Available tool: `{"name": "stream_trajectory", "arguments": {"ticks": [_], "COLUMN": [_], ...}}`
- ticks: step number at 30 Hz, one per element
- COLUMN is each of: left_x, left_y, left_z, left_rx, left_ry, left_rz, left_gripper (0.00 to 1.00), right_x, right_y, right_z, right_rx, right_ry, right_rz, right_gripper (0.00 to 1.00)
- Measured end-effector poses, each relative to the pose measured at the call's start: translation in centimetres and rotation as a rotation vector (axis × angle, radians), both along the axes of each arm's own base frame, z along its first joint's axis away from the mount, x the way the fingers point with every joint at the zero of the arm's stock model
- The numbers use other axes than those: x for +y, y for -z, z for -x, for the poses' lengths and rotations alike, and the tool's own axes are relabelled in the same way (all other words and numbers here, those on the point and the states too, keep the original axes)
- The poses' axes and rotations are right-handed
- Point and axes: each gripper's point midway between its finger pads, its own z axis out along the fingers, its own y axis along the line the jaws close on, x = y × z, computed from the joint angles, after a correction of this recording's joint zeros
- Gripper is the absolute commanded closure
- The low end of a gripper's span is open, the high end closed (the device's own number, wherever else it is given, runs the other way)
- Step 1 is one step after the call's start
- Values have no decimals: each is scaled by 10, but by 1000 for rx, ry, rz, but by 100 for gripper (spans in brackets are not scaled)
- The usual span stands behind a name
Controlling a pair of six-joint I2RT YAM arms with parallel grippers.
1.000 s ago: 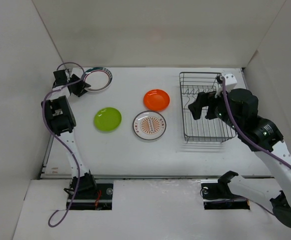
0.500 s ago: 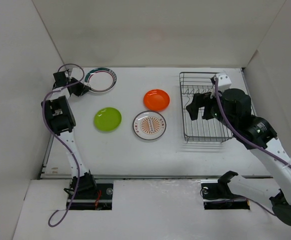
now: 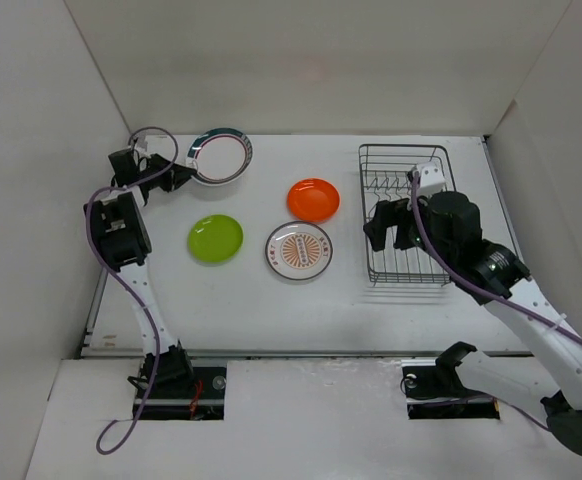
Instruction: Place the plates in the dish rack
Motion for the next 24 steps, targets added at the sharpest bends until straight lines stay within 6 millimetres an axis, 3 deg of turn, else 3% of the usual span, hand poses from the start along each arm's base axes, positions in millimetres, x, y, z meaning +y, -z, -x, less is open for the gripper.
{"name": "stream_trajectory", "arguments": {"ticks": [7, 10, 14, 18, 20, 24], "left_x": [-41, -63, -94, -123, -137, -159], "left_y": [-79, -117, -158, -190, -200, -208], "left_z": [-2, 9, 45, 82, 97, 115], "left_rx": [-189, -261, -318, -374, -403, -444], "left_ry": [126, 191, 265, 337, 372, 430], "left_rz": [79, 88, 90, 81, 72, 55], "left_gripper": [100, 100, 100, 100, 100, 100], "right_x": [9, 14, 21, 35, 43, 57], "right_y": [32, 31, 2, -41, -62, -79], "right_z": [-5, -9, -17, -38, -53, -84], "right_rx": [32, 8, -96, -177, -224, -255], "right_ry": [-18, -23, -34, -57, -81, -120], "right_rz": [-6, -33, -105, -169, -207, -237], "right_gripper": [0, 0, 0, 0, 1, 2]}}
